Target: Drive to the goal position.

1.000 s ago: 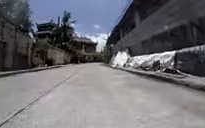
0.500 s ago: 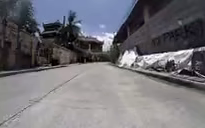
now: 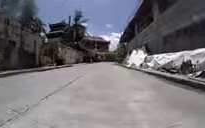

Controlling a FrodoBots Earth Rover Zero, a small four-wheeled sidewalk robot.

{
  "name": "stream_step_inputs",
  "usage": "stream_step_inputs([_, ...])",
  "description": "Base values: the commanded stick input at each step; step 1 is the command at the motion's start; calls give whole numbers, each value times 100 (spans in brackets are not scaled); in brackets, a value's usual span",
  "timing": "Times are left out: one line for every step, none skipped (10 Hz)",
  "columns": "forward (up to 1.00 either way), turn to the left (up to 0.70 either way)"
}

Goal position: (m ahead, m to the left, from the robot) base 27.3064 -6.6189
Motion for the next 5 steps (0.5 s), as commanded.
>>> stream_step_inputs([100,-27])
stream_step_inputs([100,-27])
stream_step_inputs([100,-27])
stream_step_inputs([100,-25])
stream_step_inputs([100,-18])
